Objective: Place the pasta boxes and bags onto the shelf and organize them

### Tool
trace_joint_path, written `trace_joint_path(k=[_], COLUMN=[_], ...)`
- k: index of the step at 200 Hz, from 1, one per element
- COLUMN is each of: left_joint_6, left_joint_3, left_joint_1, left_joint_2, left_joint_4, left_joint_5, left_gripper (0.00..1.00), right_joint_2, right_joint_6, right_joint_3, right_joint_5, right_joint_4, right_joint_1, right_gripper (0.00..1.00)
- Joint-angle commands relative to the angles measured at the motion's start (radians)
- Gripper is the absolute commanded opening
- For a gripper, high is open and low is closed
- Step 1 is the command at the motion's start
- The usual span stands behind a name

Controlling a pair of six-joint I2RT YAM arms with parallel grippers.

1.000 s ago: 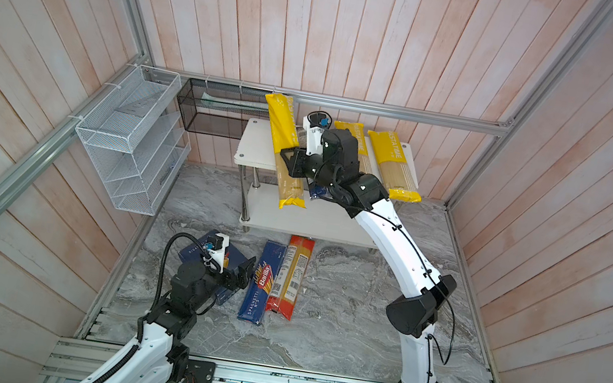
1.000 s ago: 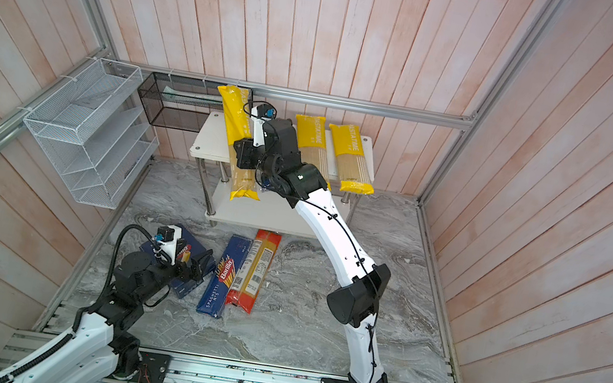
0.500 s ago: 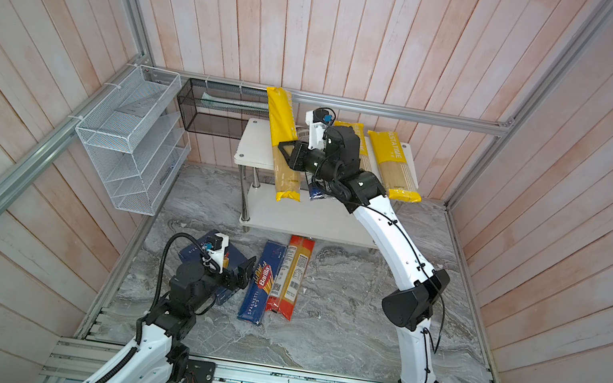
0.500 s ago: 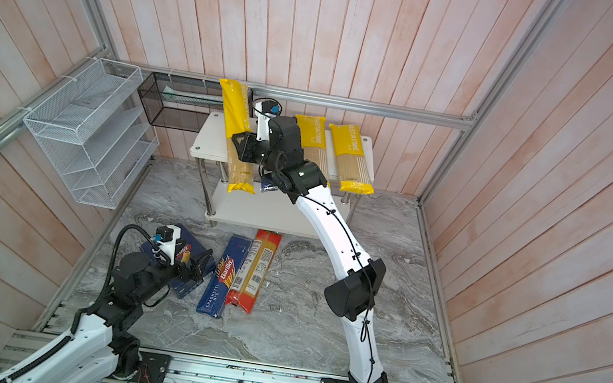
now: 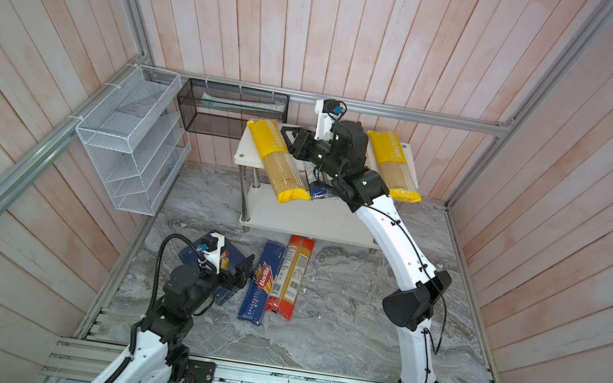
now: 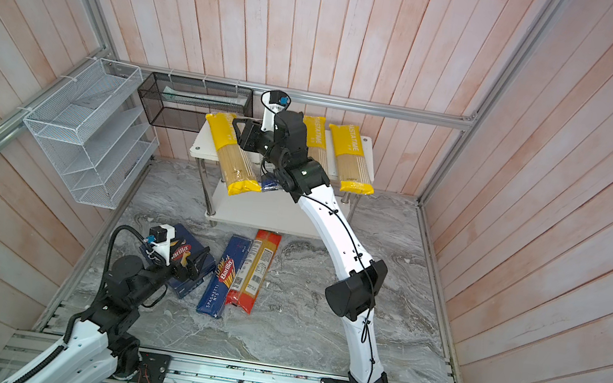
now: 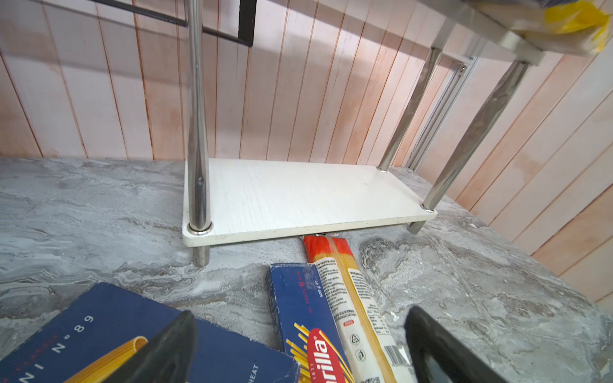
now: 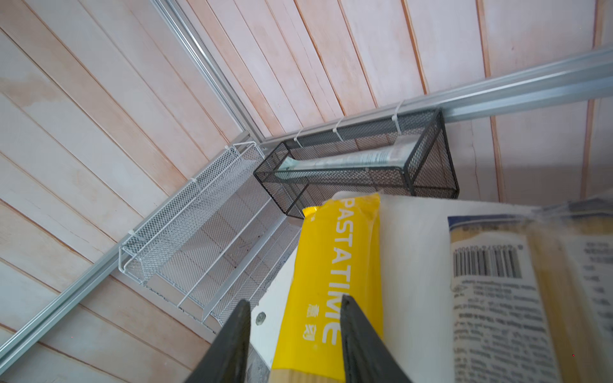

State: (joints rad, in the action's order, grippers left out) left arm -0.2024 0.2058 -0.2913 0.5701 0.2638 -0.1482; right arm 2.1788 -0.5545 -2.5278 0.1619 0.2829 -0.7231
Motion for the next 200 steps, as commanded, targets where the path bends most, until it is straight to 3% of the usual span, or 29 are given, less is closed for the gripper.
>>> trace_joint_path(k=[1,35,70,95,159,200], left_joint_6=[0.002,0.01,0.012,0.011,0.009,0.01], left_joint_3=[-0.016,0.0,0.004,0.004,0.003,0.006], left_joint_1=[-0.003,-0.004,-0.004,-0.003,-0.005,-0.004], left_joint_2=[-0.009,0.037,0.05,0.048,0.048,0.052], left_joint_4=[-0.014,-0.007,-0.005,-0.004,-0.005,-0.004], left_joint_5=[0.016,-0.005,-0.008,-0.008,-0.005,-0.004], left_gripper=[1.0,1.0,1.0,1.0,0.99,1.0], right_joint_2=[-0.019,-0.056,-0.179,-0.344,-0.719,-0.747], right_joint_6=[-0.004,0.057,0.252,0.328,0.3,0.327], right_joint_3=[-0.023,-0.025,0.03,0.241,0.841,0.952], right_joint_5=[-0.022,-0.015,-0.138,-0.223,-0.288,-0.241], right_joint_4=[-0.041,0.038,0.251,0.28,0.112,0.099], right_joint_1=[0.005,-0.006,-0.082,-0.167,-0.251,-0.259], right_gripper=[0.45,0.49,0.49,0.49,0.49,0.49])
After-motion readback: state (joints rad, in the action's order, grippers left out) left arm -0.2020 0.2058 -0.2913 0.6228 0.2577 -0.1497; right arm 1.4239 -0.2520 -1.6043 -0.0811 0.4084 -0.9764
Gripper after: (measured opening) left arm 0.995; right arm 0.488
